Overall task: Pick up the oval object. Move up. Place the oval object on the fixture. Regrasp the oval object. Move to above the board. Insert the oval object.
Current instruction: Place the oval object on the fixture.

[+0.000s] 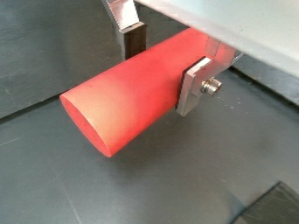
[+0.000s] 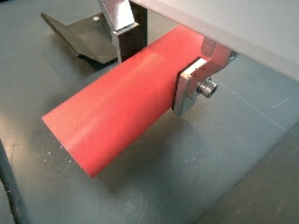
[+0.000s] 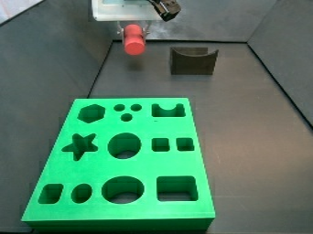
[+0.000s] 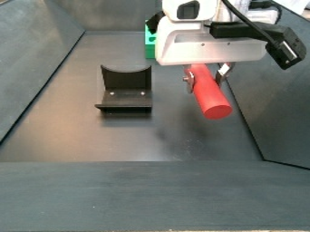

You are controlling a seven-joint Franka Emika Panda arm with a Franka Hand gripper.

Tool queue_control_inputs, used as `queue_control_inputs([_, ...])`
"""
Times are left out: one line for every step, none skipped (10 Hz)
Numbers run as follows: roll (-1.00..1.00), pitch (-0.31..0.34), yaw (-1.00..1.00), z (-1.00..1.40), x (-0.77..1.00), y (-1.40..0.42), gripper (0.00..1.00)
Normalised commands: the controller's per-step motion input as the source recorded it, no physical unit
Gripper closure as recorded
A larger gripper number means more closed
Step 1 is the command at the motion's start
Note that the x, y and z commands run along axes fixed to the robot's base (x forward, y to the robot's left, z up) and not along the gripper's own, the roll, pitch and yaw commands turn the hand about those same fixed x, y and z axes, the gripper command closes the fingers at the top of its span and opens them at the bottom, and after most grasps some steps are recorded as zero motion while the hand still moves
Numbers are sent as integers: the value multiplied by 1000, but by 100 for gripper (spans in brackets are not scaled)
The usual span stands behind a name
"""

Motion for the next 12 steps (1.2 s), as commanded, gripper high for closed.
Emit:
queue_control_inputs([16, -2, 1, 1000, 3, 1, 100])
queue_control_inputs([24, 13, -2, 1000, -5, 4, 100])
queue_control_inputs([37, 22, -10, 1000, -11, 6, 100])
queue_control_inputs([52, 28, -19, 1000, -15, 7, 100])
queue_control_inputs([74, 40, -24, 1000, -24, 9, 100])
queue_control_inputs([87, 45, -22, 1000, -27, 10, 100])
queue_control_inputs([95, 51, -15, 1000, -29, 7, 100])
queue_control_inputs([101, 56, -3, 961, -28, 4, 100])
queue_control_inputs([105, 60, 4, 868, -25, 3, 100])
queue_control_inputs([115, 71, 13, 637, -14, 5, 100])
queue_control_inputs([116, 76, 17, 544, -8, 5, 100])
queue_control_inputs([117, 87, 23, 355, -2, 5, 100])
